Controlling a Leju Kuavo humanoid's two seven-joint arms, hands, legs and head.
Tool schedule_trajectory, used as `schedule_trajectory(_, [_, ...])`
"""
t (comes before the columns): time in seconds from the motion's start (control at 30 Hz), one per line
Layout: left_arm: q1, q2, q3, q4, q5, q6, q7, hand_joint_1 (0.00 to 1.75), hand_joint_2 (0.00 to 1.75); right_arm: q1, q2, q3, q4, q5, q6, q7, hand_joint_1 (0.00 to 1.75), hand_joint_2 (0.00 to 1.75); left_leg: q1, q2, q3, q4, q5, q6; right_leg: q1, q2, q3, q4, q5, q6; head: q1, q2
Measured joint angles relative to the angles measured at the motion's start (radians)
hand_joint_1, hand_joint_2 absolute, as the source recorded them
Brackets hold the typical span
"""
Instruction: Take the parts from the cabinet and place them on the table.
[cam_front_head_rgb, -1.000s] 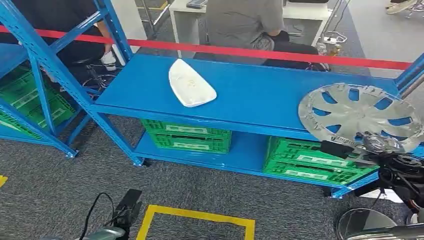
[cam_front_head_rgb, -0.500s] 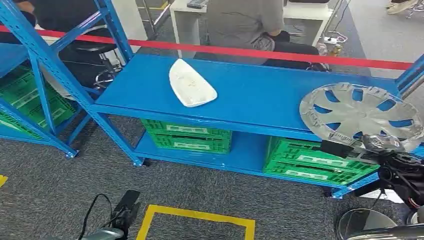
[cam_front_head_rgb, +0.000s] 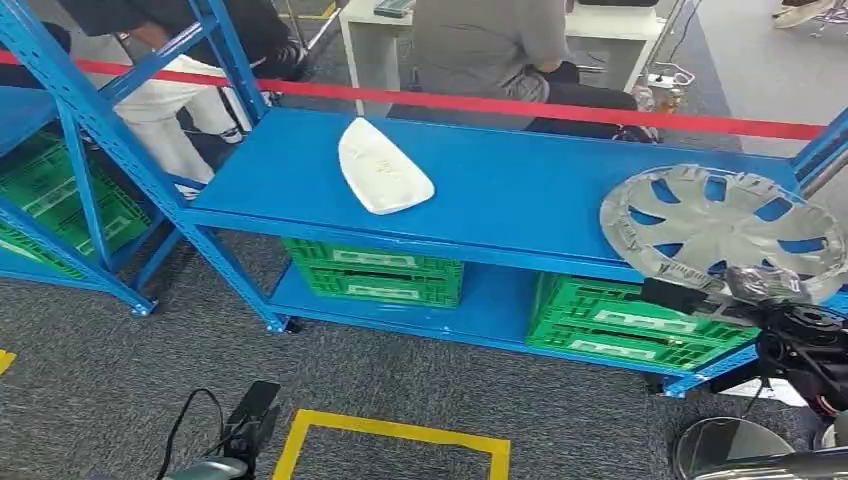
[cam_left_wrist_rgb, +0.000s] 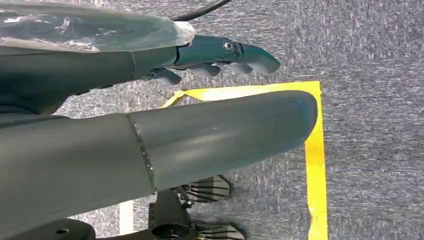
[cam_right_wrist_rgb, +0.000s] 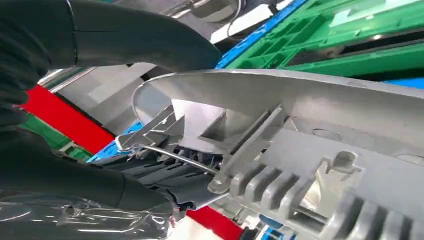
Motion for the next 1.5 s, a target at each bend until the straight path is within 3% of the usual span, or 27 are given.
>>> schedule_trajectory(0.57, [0.003, 0.000, 0.000, 0.000, 0.001, 0.000, -0.002, 0.00, 0.00, 0.000, 0.000, 0.000, -0.006, 0.000, -0.001, 0.002, 1.75, 1.75, 0.000, 0.000, 0.000, 0.000, 0.000, 0.000, 0.000, 0.000, 0.000, 0.000, 0.000, 0.000, 0.000, 0.000])
schedule_trajectory(0.77, [0.003, 0.000, 0.000, 0.000, 0.002, 0.002, -0.002, 0.00, 0.00, -0.001, -0.007, -0.003, -0.052, 0.021, -0.103, 0.037, 1.75, 1.75, 0.000, 0.001, 0.000, 0.000, 0.000, 0.000, 0.000, 0.001, 0.000, 0.000, 0.000, 0.000, 0.000, 0.000])
schedule_trajectory(1.1, [0.002, -0.002, 0.000, 0.000, -0.003, 0.007, -0.015, 0.00, 0.00, 0.020, -0.089, -0.096, -0.329, 0.059, -0.232, 0.164, 1.75, 1.75, 0.000, 0.000, -0.001, 0.000, 0.000, 0.000, 0.000, 0.001, -0.001, 0.000, 0.000, 0.000, 0.000, 0.000])
schedule_trajectory(1.3, [0.002, -0.006, -0.004, 0.000, -0.005, 0.007, -0.017, 0.00, 0.00, 0.031, -0.172, -0.234, -0.572, -0.008, -0.174, 0.172, 1.75, 1.75, 0.000, 0.000, -0.001, 0.000, 0.000, 0.000, 0.000, 0.001, -0.002, 0.000, 0.000, 0.000, 0.000, 0.000])
schedule_trajectory(1.5, [0.000, -0.013, -0.014, 0.000, -0.012, 0.007, -0.017, 0.00, 0.00, 0.047, -0.225, -0.320, -0.733, -0.021, -0.152, 0.170, 1.75, 1.75, 0.000, 0.001, -0.002, 0.000, 0.000, 0.000, 0.000, 0.001, -0.003, 0.000, 0.000, 0.000, 0.000, 0.000])
